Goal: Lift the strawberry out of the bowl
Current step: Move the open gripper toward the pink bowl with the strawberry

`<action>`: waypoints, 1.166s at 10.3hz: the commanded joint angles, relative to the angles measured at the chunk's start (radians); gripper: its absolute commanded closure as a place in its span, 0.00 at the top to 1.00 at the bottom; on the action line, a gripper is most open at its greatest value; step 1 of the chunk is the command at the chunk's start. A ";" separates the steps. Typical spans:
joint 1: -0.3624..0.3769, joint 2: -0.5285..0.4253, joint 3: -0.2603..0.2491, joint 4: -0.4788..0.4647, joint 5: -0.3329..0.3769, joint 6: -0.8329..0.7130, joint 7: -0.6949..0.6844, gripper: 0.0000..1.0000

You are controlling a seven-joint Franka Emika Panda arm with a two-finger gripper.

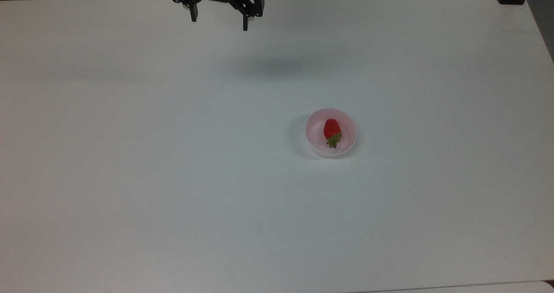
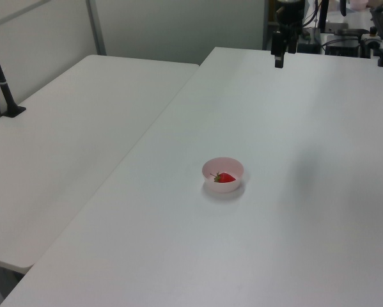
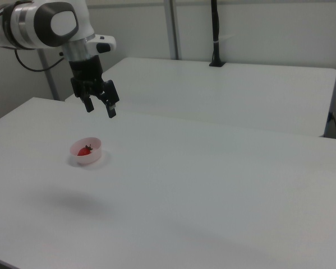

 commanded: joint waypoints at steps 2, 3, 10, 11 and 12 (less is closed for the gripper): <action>-0.015 0.011 -0.003 0.010 0.009 -0.005 -0.023 1.00; -0.015 0.011 -0.003 0.010 0.009 -0.007 -0.023 1.00; -0.003 0.060 0.000 0.019 0.012 0.034 -0.015 1.00; 0.001 0.080 0.006 0.021 0.019 0.089 -0.007 1.00; 0.004 0.103 0.011 0.029 0.024 0.123 -0.001 1.00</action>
